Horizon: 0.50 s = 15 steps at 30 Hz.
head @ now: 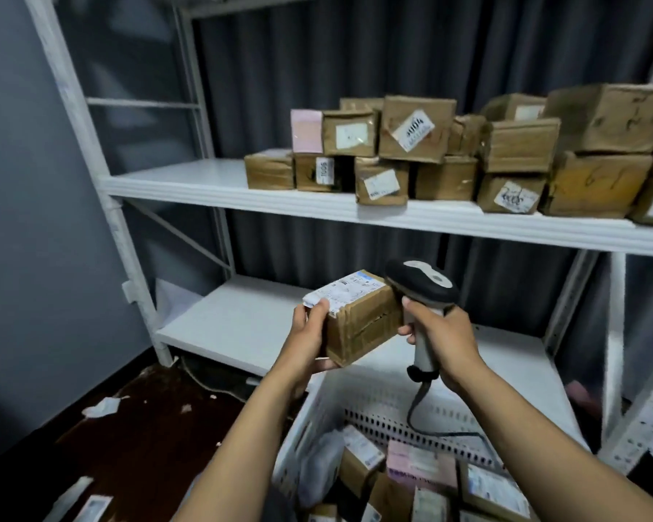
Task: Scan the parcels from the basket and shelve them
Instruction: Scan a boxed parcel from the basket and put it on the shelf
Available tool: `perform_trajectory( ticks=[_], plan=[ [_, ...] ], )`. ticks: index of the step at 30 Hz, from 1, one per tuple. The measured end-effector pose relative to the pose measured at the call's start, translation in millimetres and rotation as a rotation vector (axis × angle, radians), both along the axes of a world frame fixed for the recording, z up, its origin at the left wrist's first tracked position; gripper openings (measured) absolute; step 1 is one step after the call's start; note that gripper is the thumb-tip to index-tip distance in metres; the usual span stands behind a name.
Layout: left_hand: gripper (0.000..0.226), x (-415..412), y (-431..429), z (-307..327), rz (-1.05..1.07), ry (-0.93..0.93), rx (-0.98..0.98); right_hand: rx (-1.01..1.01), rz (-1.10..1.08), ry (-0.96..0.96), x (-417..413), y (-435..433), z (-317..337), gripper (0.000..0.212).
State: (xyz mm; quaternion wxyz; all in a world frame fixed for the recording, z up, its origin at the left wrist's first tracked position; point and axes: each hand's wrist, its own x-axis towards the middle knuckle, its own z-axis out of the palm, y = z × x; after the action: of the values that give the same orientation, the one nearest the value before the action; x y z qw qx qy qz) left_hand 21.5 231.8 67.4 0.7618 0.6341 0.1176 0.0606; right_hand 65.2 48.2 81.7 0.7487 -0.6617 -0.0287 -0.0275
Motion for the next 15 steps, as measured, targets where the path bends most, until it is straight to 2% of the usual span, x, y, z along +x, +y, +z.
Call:
perform_trajectory(
  ticks=[3, 6, 9, 15],
  plan=[
    [0.055, -1.6, 18.7, 21.8, -0.116, -0.082, 0.064, 0.087, -0.003, -0.031, 6.3, 23.6, 24.3, 0.021],
    [0.085, 3.3, 40.9, 36.7, -0.146, -0.123, 0.253, 0.066, -0.007, -0.071, 13.4, 42.5, 46.7, 0.022],
    [0.091, 11.1, 62.4, 49.8, 0.025, -0.144, 0.459, 0.007, 0.029, -0.104, 20.5, 60.5, 64.5, 0.021],
    [0.091, 38.1, 98.6, 70.8, 0.365, -0.187, 0.657, -0.178, 0.077, -0.138, 40.4, 94.6, 86.9, 0.022]
  ],
)
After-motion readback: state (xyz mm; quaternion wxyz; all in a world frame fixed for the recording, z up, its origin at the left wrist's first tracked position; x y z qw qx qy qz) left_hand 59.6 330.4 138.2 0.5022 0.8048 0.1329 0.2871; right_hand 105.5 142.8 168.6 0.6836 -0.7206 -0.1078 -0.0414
